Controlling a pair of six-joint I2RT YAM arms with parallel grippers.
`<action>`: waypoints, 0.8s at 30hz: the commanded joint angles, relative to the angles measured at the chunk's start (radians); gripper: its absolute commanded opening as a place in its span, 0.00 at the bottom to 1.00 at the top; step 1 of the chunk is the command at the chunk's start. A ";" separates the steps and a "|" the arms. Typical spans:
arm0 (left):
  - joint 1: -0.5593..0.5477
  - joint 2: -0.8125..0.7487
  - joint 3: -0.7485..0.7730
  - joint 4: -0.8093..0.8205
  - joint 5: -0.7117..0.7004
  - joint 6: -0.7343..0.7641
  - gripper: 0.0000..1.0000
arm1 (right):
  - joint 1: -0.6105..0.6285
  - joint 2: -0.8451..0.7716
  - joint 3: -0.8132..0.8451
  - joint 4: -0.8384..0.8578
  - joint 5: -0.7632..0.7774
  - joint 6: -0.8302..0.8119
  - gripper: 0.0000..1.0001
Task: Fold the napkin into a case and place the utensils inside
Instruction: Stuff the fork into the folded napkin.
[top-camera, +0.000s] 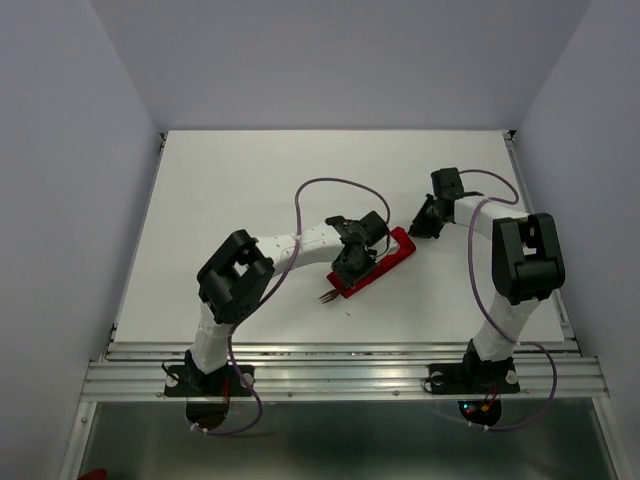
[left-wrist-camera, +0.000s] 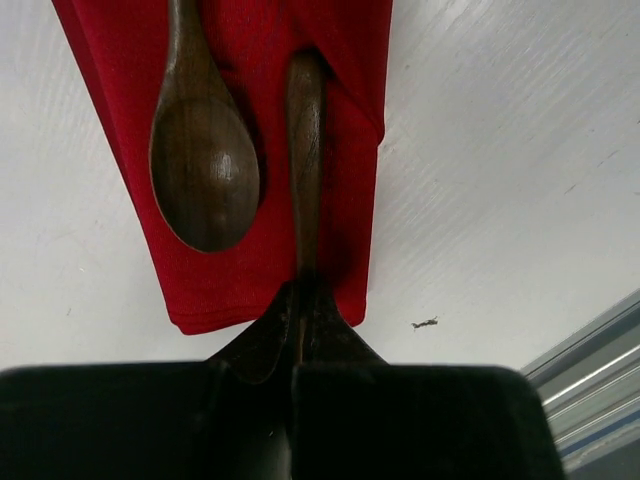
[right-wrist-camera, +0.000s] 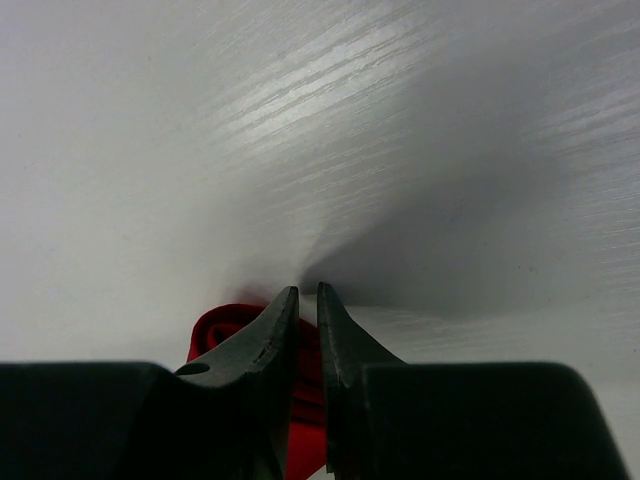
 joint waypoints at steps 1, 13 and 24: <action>-0.008 0.006 0.070 -0.037 -0.010 0.014 0.00 | 0.007 -0.033 -0.018 0.029 -0.019 -0.008 0.19; -0.013 0.105 0.220 -0.084 -0.027 0.035 0.00 | 0.016 -0.085 -0.067 0.041 -0.040 -0.014 0.19; -0.014 0.145 0.303 -0.086 0.010 0.029 0.00 | 0.025 -0.106 -0.102 0.058 -0.056 -0.022 0.19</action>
